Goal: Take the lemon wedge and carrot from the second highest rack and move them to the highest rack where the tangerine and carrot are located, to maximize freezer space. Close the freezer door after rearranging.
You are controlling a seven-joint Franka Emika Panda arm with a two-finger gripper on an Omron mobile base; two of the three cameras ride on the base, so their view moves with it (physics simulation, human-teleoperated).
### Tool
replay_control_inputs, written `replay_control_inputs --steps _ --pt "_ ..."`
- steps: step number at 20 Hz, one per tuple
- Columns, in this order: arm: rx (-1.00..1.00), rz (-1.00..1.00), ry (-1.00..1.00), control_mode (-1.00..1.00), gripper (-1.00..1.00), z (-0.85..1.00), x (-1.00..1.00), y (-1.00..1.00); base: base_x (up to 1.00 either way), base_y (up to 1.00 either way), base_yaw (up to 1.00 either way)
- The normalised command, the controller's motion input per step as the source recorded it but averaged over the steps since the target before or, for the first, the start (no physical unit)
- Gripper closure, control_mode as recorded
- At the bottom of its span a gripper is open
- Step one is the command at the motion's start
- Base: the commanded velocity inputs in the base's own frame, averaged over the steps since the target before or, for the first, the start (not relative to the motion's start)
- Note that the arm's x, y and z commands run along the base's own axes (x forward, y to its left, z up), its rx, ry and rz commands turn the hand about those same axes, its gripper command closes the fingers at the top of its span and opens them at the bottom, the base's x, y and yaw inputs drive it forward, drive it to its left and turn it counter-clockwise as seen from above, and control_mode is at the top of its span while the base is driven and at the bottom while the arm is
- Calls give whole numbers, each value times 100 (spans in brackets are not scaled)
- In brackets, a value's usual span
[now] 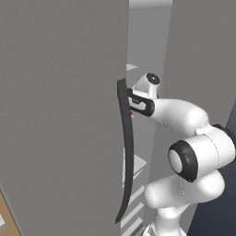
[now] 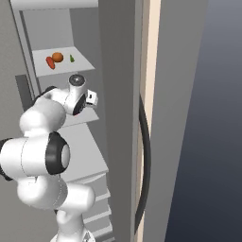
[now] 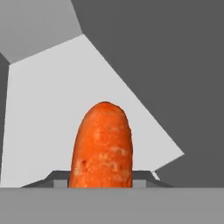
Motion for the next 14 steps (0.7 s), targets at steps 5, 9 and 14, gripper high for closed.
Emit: replay_control_inputs --steps 5,9,14 --pt "23 0 0 -100 100 79 -61 -18 0 0 0" --pt "21 0 0 -100 100 84 -57 -16 0 0 0" --pt "16 0 0 -100 100 87 -48 -13 0 0 0"
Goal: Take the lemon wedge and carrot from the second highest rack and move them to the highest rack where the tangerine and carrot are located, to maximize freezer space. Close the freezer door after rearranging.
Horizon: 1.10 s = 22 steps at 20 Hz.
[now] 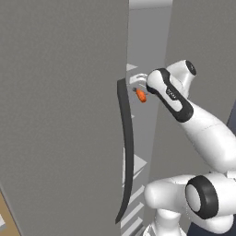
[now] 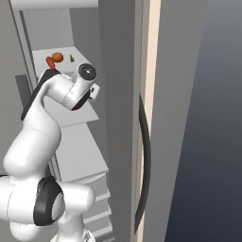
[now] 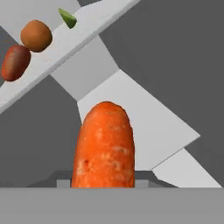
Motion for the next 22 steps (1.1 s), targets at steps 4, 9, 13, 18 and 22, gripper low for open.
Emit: replay_control_inputs --steps 4,9,13,18,22 --pt "11 0 0 -100 100 89 -25 -1 0 0 0" --pt "2 0 0 -100 100 75 -2 0 0 0 0" --pt "0 0 0 -100 100 26 16 0 0 0 0" --pt "1 0 0 -100 100 0 25 0 0 0 0" --pt "0 0 0 -100 100 -5 26 9 0 0 0"
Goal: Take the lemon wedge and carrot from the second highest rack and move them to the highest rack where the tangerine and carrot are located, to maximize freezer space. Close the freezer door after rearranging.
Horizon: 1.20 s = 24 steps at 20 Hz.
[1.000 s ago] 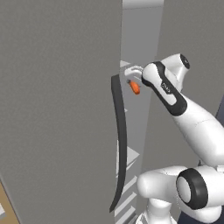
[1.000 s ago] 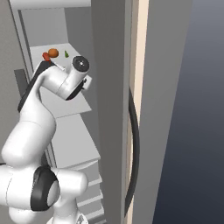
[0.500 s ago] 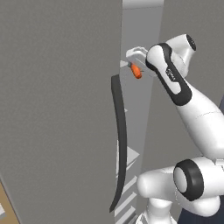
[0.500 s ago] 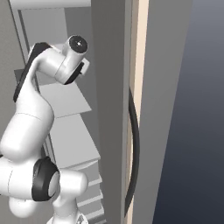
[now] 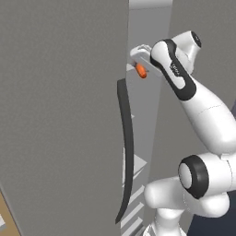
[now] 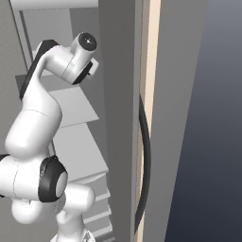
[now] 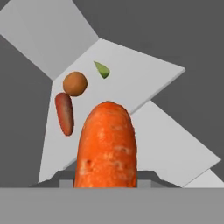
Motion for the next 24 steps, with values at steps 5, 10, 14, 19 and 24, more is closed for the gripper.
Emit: replay_control_inputs --steps 5,10,14,19,24 --pt "0 0 0 -100 100 -5 32 20 0 0 0" --pt "0 0 0 -100 100 -6 41 28 0 0 0" --pt "0 0 0 -100 100 -6 46 26 0 0 0" --pt "0 0 0 -100 100 -10 54 25 0 0 0" --pt "0 0 0 -100 100 -12 49 25 0 0 0"
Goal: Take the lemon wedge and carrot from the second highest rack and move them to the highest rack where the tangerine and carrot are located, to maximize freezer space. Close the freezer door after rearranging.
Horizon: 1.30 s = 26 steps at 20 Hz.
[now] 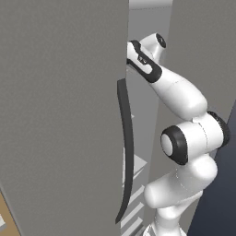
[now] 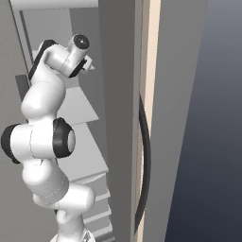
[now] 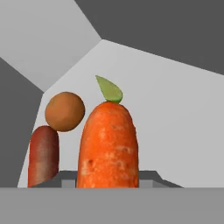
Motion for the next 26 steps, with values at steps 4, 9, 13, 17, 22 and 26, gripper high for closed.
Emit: replay_control_inputs --steps 4,9,13,17,22,26 --pt "0 0 0 -100 100 -7 38 26 0 0 0" --pt "0 0 2 -100 100 -7 35 26 0 0 0" --pt "0 0 3 -100 100 -18 30 29 0 0 0" --pt "-1 0 4 -100 100 -28 24 35 0 0 0" --pt "-10 -1 7 -100 100 -39 29 51 0 0 0" --pt "-16 -4 7 -100 -100 -45 29 58 0 0 0"
